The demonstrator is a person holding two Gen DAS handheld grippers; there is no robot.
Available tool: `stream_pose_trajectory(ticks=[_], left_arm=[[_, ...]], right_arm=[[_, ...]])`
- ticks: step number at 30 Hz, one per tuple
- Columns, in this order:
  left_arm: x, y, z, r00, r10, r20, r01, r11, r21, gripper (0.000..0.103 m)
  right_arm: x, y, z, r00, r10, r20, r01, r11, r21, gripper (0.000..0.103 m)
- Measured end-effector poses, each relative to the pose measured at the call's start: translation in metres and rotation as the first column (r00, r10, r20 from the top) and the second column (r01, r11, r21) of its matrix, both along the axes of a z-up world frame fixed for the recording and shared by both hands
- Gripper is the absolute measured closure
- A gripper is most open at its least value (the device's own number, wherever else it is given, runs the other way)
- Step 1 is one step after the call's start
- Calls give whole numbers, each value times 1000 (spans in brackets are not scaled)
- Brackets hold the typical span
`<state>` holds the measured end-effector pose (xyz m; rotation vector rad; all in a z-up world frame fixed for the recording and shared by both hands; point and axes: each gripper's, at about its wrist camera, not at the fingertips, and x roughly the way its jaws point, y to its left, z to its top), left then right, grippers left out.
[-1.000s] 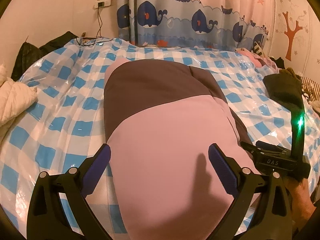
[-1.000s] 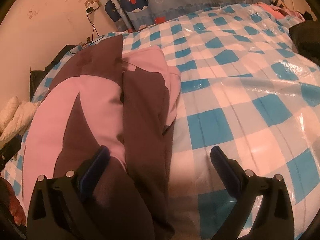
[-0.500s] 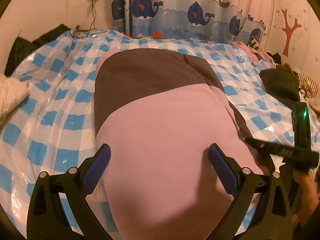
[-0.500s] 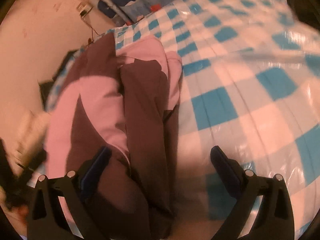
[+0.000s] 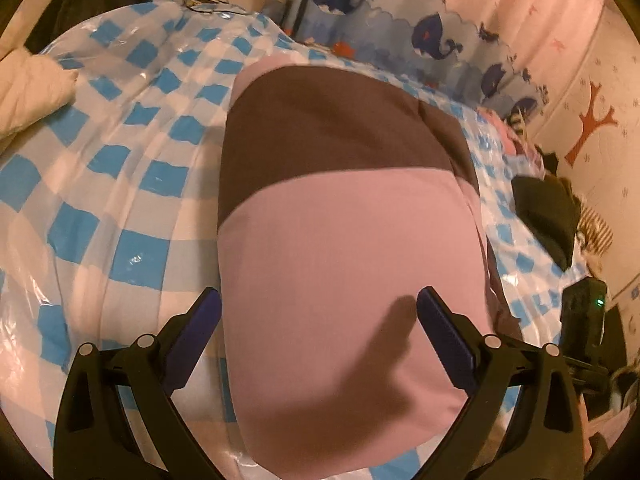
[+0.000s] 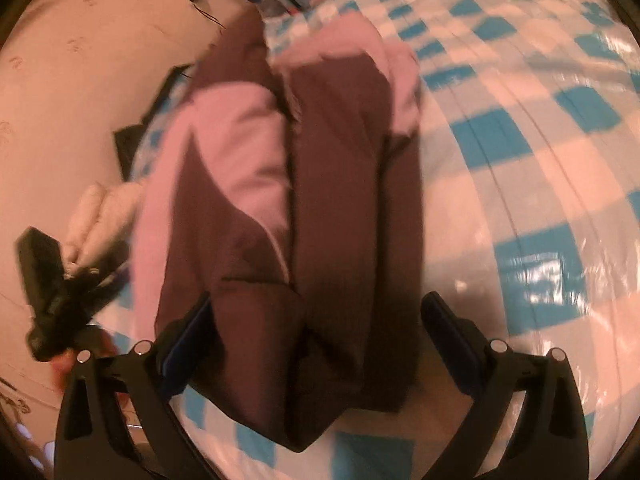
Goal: Fold large clothes
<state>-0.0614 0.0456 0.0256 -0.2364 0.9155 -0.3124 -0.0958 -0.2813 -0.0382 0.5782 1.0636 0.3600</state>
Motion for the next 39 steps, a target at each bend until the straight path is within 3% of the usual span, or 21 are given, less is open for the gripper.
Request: stream_pose_trajectory(ticks=[2, 5, 8, 11, 12, 14, 15, 17, 18, 20, 21, 23, 25, 27, 28, 29, 30, 31, 33, 36, 39], left_arm=[[0, -4, 1, 1000, 2, 4, -2, 1000, 26, 9], [-3, -5, 10, 999, 11, 38, -12, 999, 29, 9], [-8, -9, 26, 993, 17, 118, -18, 1000, 3, 9], [-12, -22, 37, 985, -4, 172, 5, 1000, -4, 9], [-10, -27, 36, 986, -16, 165, 14, 1000, 11, 9], [-3, -38, 24, 994, -46, 98, 42, 998, 42, 9], [1, -46, 13, 996, -67, 54, 63, 995, 74, 9], [-2, -59, 11, 993, -86, 83, 71, 982, 175, 8], [-3, -61, 11, 992, -93, 85, 76, 980, 183, 8], [-4, -60, 13, 991, -113, 73, 99, 979, 176, 8], [-3, -60, 13, 991, -117, 65, 104, 979, 177, 8], [0, -58, 11, 991, -124, 45, 114, 979, 170, 8], [-1, -60, 11, 990, -136, 39, 127, 976, 178, 8], [-1, -56, 12, 989, -141, 38, 134, 978, 161, 8], [0, -49, 16, 991, -124, 46, 118, 986, 120, 8], [1, -42, 20, 993, -100, 58, 95, 992, 82, 8], [3, -35, 23, 994, -78, 71, 75, 996, 43, 8], [6, -24, 27, 996, -33, 86, 33, 999, -6, 8], [15, -5, 32, 993, 49, 112, -45, 998, -35, 8], [30, 8, 19, 995, 75, 65, -71, 996, -58, 8], [43, -2, 2, 999, 45, 0, -45, 996, -75, 8]], right_arm=[[-3, -14, -3, 999, -37, -38, 41, 993, 110, 7], [-9, -24, 12, 999, -35, 0, 35, 992, 125, 7], [-6, -35, 11, 999, -38, -27, 42, 983, 176, 7], [-10, -11, 18, 996, 87, 35, -94, 949, 302, 7], [-12, -2, 22, 990, 130, 55, -140, 947, 288, 7], [-17, 23, 20, 980, 197, 24, -198, 976, 92, 7], [-18, 25, 16, 981, 194, 1, -194, 981, 3, 7], [-22, 12, 14, 989, 147, -9, -147, 989, -19, 7], [-27, -4, 21, 998, 66, 8, -66, 997, -39, 7], [-36, -22, 51, 989, -59, 134, 82, 982, -168, 7], [-36, -24, 66, 978, -76, 196, 114, 975, -189, 7], [-28, -16, 95, 946, -44, 320, 108, 977, -185, 7], [-12, 6, 100, 941, 38, 337, 32, 979, -200, 7], [17, 27, 61, 977, 105, 183, -57, 967, -250, 7], [28, 36, 23, 989, 131, 64, -113, 967, -230, 7], [33, 32, -22, 991, 127, -51, -131, 987, -93, 6], [31, 29, -31, 989, 130, -64, -134, 989, -64, 6], [28, 25, -26, 988, 141, -66, -147, 985, -86, 7], [25, 11, -3, 990, 135, -52, -138, 988, -70, 7], [37, -5, 61, 987, 72, 145, -40, 977, -210, 7], [77, -6, 116, 953, 3, 302, 78, 964, -256, 7]])
